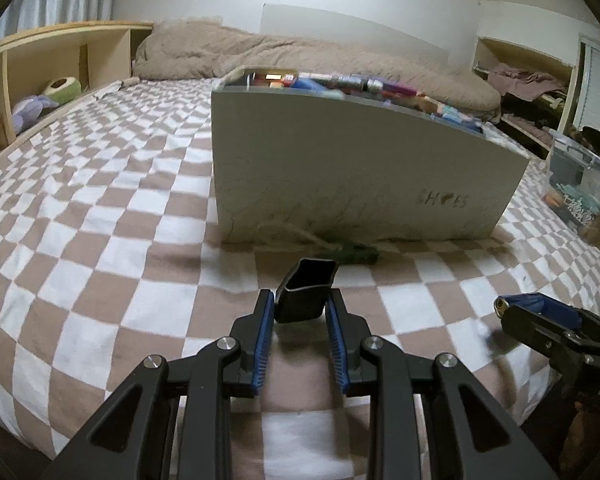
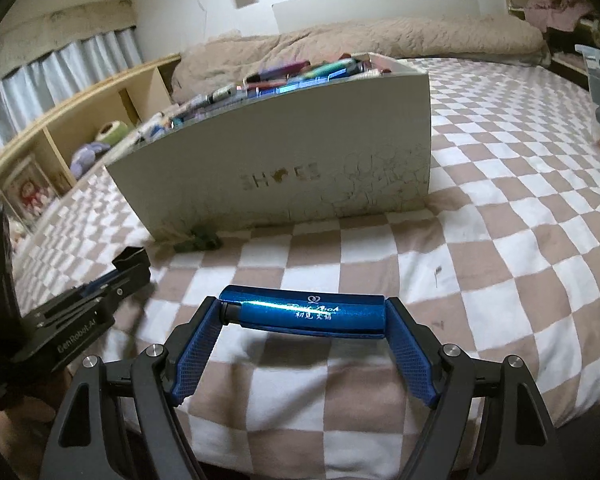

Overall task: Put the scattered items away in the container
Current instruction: 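Lift the black clip and blue lighter and carry them over the shoebox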

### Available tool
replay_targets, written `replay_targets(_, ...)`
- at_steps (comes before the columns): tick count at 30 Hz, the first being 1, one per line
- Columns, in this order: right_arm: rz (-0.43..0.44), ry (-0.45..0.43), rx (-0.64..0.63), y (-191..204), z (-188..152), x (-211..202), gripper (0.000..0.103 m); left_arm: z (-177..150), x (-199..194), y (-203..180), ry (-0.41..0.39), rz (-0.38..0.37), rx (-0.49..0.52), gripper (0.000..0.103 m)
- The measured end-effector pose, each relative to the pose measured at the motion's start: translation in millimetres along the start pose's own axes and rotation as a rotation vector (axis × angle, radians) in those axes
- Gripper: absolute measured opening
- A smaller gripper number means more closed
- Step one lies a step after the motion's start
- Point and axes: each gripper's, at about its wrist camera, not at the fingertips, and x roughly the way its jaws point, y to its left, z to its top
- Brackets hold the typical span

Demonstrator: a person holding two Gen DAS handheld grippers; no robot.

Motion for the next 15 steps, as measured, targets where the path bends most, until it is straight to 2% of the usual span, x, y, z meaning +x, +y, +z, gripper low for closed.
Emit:
replay_targets(6,0.025,-0.077,-0.018,-0.2,22.0,-15.7,0.082,28.0,-15.1,-4.0,-0.086,-0.029,-0.013,0.026)
replay_targets(15,0.047,-0.178,-0.056,-2.1,75.6,-29.1,0.082,87.8,-21.0,-6.5,-0.206,-0.038,-0.014,0.026)
